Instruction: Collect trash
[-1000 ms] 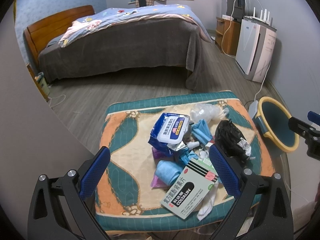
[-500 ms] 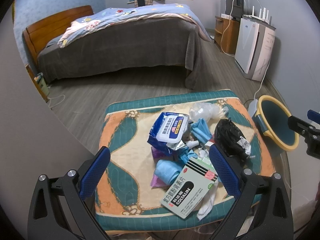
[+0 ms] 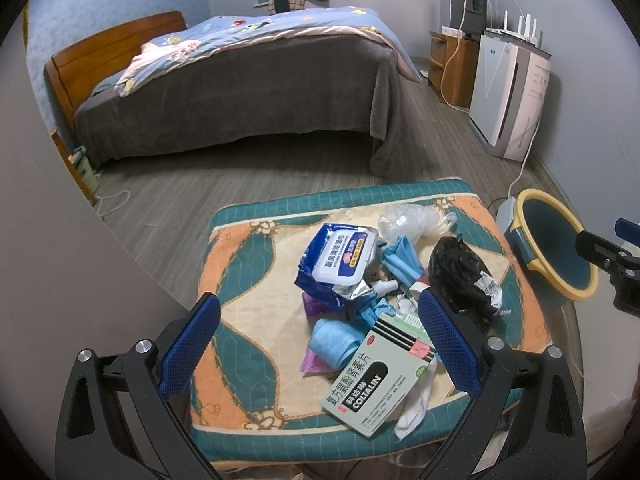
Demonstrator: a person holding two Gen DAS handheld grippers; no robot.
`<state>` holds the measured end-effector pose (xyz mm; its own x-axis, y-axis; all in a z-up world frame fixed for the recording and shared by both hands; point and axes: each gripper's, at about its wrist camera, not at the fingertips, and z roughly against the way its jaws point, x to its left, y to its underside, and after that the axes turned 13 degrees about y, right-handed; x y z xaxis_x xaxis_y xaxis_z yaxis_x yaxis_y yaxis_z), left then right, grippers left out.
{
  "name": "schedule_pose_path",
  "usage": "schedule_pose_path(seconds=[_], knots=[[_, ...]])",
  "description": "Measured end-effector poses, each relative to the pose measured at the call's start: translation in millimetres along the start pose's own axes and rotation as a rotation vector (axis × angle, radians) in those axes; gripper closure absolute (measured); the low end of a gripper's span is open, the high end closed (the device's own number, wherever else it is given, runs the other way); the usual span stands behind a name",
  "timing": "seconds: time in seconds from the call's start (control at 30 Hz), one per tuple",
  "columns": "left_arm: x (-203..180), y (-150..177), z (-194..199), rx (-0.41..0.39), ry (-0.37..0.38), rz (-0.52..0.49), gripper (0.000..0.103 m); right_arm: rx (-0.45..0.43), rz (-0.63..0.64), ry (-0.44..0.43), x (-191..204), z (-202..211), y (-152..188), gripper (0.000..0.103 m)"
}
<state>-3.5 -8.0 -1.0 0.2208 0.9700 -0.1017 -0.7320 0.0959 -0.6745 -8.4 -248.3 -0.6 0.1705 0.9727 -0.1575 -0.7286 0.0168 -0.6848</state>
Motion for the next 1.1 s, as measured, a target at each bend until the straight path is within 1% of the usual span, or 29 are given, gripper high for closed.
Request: schedule_pose_path(seconds=[0.17,0.2,0.33,0.5,0.63,0.67,0.7,0.73,0.77,0.83,0.87,0.93,1.0,1.1], knots=[[-0.4,0.0,-0.1,0.001,0.0,-0.001,0.005,0.001,0.001,-0.001,-0.5,-0.1,0.6,0.006],[0.0,6.3,-6.8,0.002,0.002,-0.004,0.005,0.002,0.001,0.0,0.5,-0.6,0.8,0.006],[-0.7,12.0,-11.0,0.0,0.003,-0.006,0.005,0.002,0.009,0.002,0.9,-2.1,4.1,0.006],[2.5,15.1,-15.5,-0.007,0.015,-0.005,0.005,-0.014,0.017,0.003,4.1,-4.9,-2.4,0.006],[9.8,12.6,-24.9,-0.01,0.006,-0.012,0.005,-0.028,0.029,0.013,6.8,-18.4,-10.5,0.006],[10.7,9.3,-24.1,-0.013,-0.006,-0.019,0.005,-0.023,0.045,0.02,9.7,-24.8,-10.1,0.006],[11.1,7.7,-25.6,-0.013,-0.016,-0.026,0.005,0.001,0.061,0.013,12.9,-30.8,-10.3,0.006],[12.4,9.1,-30.7,-0.003,-0.026,-0.037,0.005,0.04,0.078,-0.018,16.9,-38.3,-9.8,0.006],[13.4,11.0,-37.1,0.019,-0.024,-0.039,0.005,0.077,0.077,-0.026,19.6,-47.0,-8.3,0.006],[12.9,16.4,-50.4,0.074,0.016,-0.03,0.005,0.129,0.057,-0.026,21.8,-61.1,-7.0,0.006],[11.1,19.4,-55.7,0.097,0.034,-0.027,0.005,0.152,0.05,-0.044,23.4,-69.7,-6.8,0.006],[5.9,27.9,-64.9,0.127,0.062,-0.03,0.005,0.175,0.059,-0.053,28.0,-80.5,-4.4,0.006],[-2.8,35.3,-74.1,0.159,0.095,-0.056,0.005,0.194,0.092,-0.068,35.2,-92.0,-1.2,0.006],[-16.0,46.6,-90.0,0.208,0.117,-0.101,0.005,0.218,0.144,-0.08,47.5,-105.2,3.5,0.007]])
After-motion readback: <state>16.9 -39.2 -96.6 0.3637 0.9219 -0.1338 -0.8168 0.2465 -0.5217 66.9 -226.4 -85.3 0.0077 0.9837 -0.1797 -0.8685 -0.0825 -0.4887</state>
